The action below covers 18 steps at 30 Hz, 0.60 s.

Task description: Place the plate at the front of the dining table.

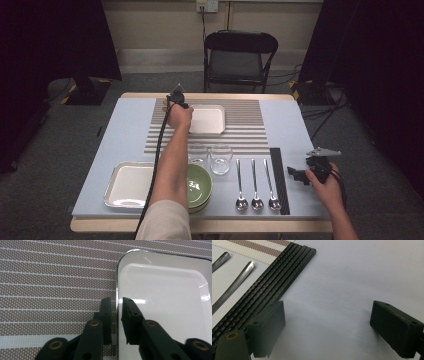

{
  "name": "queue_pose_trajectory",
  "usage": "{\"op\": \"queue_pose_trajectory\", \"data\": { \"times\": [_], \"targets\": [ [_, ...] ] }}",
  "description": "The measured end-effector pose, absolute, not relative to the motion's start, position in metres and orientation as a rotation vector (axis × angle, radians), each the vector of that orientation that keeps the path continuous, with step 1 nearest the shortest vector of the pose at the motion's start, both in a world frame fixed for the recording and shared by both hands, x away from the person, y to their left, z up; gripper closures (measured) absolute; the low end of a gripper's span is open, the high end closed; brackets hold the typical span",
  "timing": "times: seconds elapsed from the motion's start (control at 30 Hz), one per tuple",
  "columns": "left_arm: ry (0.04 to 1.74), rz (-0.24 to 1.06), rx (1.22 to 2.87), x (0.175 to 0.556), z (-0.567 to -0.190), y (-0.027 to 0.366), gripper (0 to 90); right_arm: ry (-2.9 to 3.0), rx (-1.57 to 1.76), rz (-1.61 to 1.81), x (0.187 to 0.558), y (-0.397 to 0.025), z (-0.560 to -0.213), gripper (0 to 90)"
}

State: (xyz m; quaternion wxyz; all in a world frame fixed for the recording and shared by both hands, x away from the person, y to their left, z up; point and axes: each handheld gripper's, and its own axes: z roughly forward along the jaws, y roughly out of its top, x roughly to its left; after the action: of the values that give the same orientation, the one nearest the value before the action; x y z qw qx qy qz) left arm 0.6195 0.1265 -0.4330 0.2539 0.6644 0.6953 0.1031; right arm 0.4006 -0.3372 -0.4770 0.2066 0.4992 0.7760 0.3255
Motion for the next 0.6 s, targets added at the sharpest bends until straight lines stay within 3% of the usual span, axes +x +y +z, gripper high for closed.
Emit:
{"op": "queue_pose_trajectory", "data": {
  "times": [0.37,0.6],
  "targets": [
    [1.812,0.312,1.788,0.607,-0.404,0.141,50.5,2.162,1.39,0.907,0.401,-0.337,-0.477,11.5],
    [1.772,0.289,1.771,0.596,-0.389,0.152,45.2,2.162,1.39,0.906,0.401,-0.337,-0.477,11.5]
  ]
}}
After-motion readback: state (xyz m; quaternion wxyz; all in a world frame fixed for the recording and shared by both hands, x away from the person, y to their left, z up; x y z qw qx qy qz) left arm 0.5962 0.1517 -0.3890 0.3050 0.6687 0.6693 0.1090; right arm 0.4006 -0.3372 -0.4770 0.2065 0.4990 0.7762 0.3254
